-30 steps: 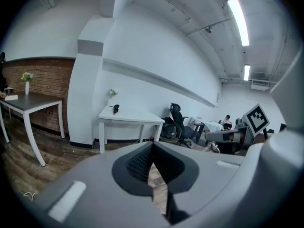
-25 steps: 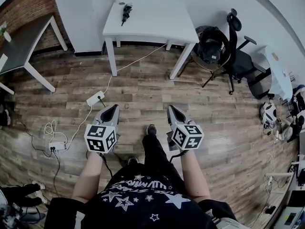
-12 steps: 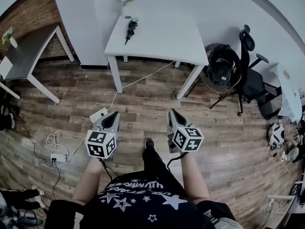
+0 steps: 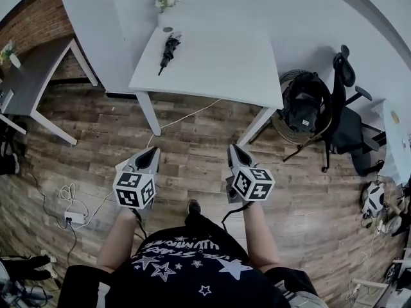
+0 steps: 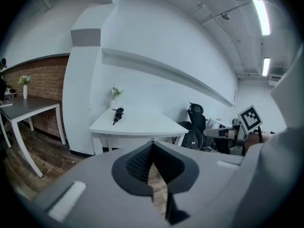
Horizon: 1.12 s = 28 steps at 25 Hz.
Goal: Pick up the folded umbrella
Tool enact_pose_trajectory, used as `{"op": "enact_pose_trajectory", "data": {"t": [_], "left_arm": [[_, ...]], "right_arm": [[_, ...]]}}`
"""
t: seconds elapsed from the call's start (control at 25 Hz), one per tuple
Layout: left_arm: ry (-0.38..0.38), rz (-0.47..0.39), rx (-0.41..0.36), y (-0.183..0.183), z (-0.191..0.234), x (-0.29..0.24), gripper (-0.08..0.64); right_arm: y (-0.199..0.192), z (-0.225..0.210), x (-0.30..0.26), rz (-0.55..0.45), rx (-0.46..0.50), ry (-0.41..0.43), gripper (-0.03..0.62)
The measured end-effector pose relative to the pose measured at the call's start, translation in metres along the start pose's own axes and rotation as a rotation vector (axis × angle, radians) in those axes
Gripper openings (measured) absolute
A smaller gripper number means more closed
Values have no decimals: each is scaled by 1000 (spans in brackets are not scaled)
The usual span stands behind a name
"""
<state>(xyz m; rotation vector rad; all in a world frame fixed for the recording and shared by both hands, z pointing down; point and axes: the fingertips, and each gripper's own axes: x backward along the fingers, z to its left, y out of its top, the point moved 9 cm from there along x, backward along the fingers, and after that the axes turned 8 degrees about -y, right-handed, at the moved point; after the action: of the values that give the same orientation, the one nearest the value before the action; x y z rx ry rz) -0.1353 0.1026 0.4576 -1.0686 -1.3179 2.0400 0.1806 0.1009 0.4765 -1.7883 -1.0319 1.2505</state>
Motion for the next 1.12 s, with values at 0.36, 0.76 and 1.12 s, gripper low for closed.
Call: {"op": "enact_pose_trajectory", "data": {"t": [0.36,0.76,1.12], "left_arm": [[18,-22,-5,30,4,-71,3],[67,0,-9,43,32,-91,3],[72,-13,16,76,87,-156,3]], "right_arm": [[36,-40,-62,15,4,39,17],[38,-40,-101,56,-20,74,17],[64,-59,-157,54,-43,14,17]]}}
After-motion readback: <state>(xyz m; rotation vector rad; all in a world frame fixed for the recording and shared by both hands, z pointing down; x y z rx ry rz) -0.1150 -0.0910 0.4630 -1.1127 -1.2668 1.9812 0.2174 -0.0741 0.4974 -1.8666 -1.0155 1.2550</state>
